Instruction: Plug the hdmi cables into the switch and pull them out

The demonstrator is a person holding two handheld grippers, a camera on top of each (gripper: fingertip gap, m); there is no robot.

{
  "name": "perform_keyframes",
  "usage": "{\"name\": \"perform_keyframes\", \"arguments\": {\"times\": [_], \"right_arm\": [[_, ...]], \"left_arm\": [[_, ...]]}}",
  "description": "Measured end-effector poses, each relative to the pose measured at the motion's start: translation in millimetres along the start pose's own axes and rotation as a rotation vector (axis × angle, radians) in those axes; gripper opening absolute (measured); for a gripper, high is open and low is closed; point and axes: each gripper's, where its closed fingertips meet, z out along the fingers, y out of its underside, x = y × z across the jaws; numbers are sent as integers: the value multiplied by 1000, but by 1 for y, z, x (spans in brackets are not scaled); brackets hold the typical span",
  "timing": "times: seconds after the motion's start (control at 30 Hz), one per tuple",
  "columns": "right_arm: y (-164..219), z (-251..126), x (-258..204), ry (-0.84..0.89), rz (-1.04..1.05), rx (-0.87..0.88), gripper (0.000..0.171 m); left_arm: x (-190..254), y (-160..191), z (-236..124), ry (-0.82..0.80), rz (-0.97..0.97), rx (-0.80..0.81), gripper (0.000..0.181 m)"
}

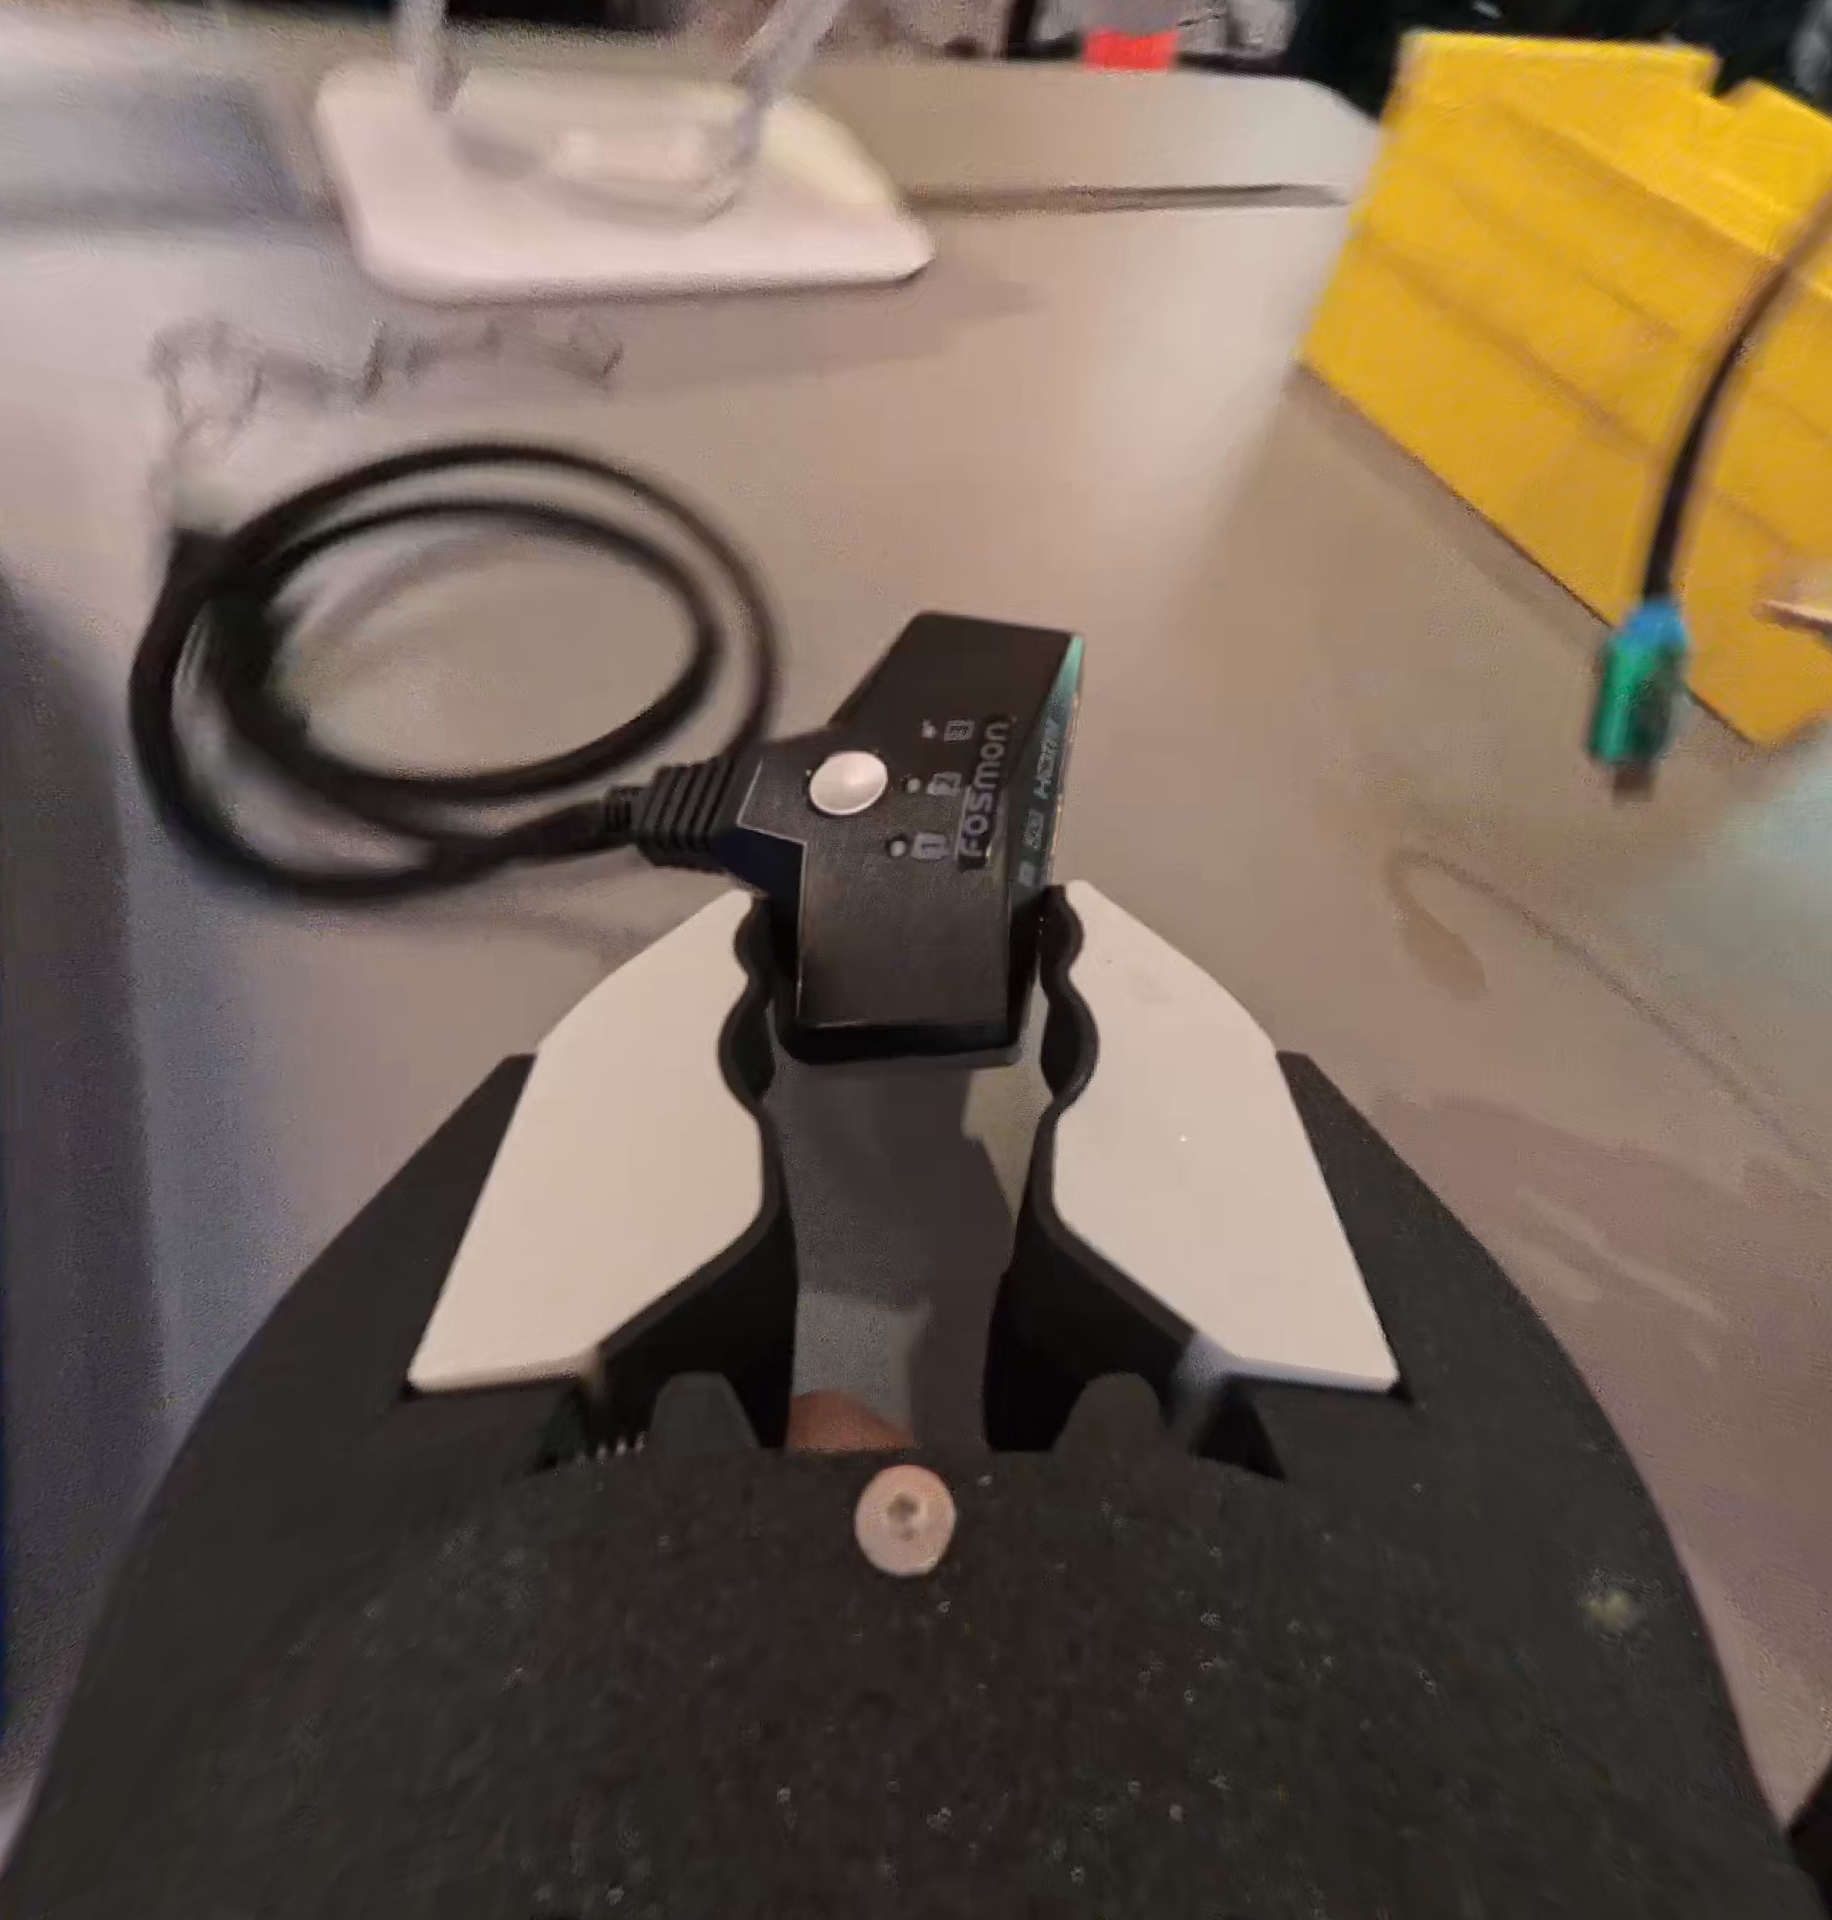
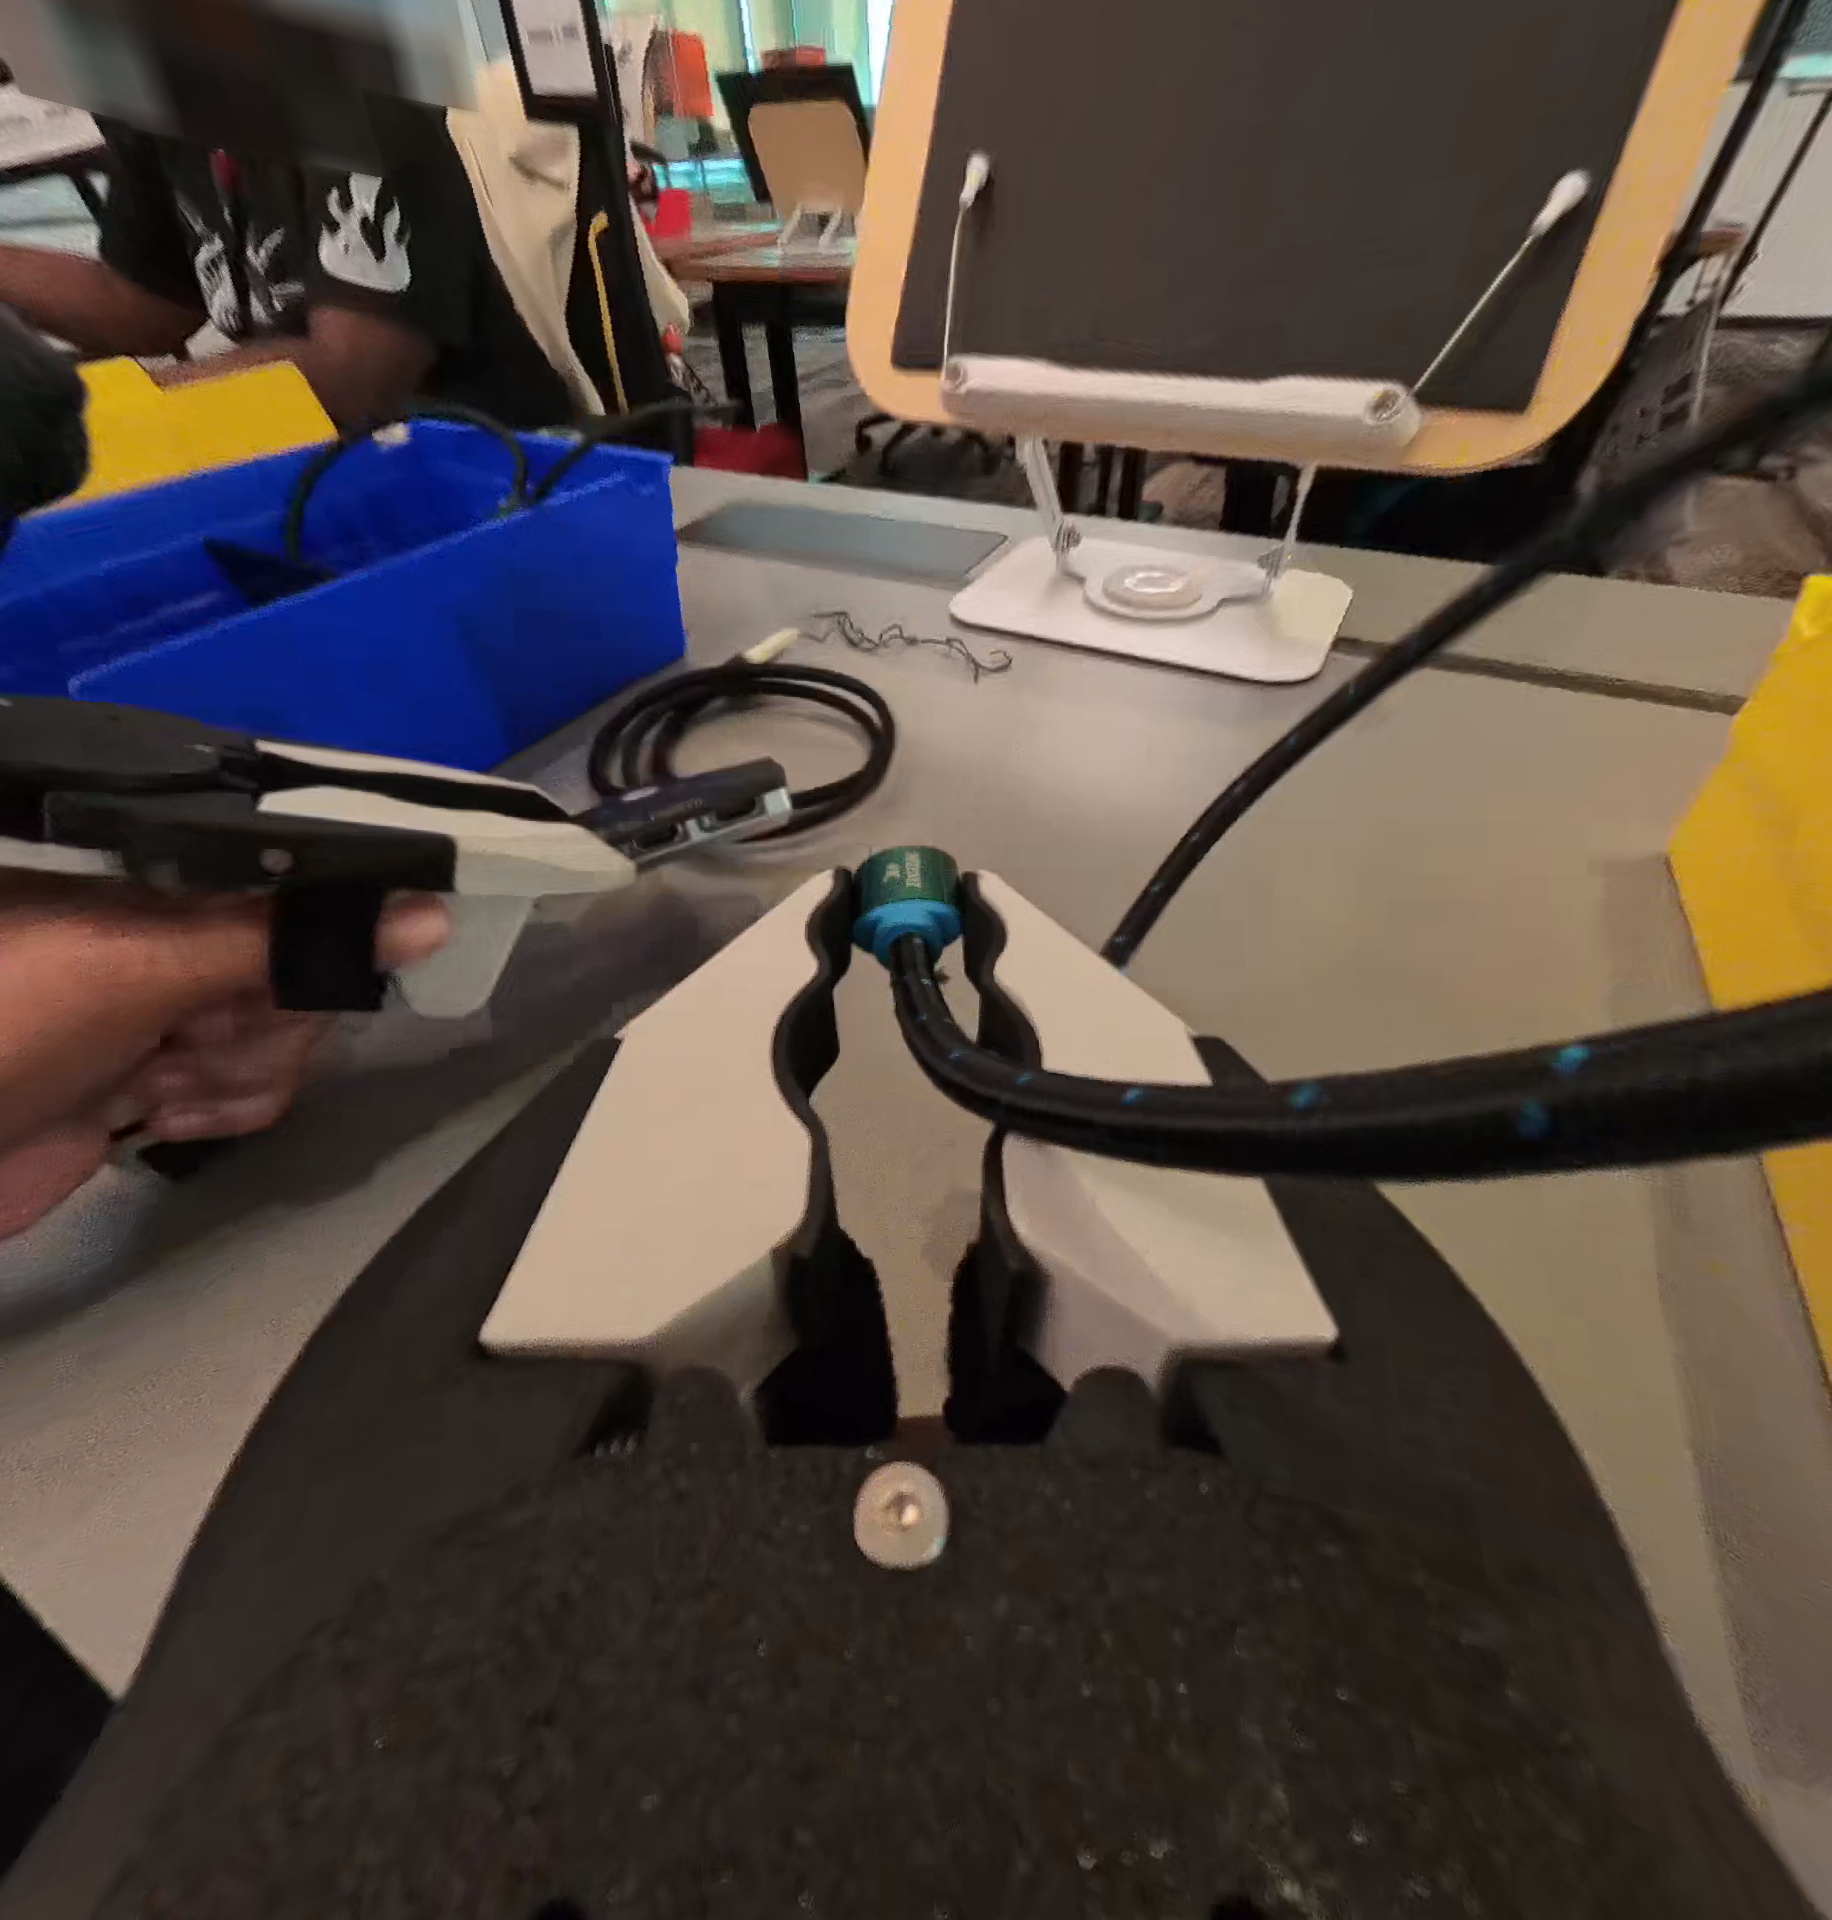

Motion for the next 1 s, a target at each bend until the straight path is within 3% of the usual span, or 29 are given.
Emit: {"name": "perform_keyframes", "arguments": {"times": [0.13,0.23,0.37,0.5,0.63,0.77,0.87,1.0], "right_arm": [[-13,-9,8,-104,48,-5,20],[-37,-24,18,-191,40,-29,20],[-94,-57,57,-209,17,65,20],[-131,-74,127,-154,261,210,20],[-93,-70,195,-75,553,204,20],[-8,-48,236,-4,820,-66,22],[21,-45,232,-18,849,-213,48],[44,-62,232,75,625,-444,62]], "left_arm": [[83,-3,-5,132,294,45,49],[67,10,6,135,252,-19,49],[63,17,8,146,255,-49,49],[85,21,5,190,312,-57,49],[93,29,4,200,352,-69,49],[92,29,5,201,344,-73,49],[90,28,4,202,332,-75,49],[90,28,4,204,332,-76,49]]}}
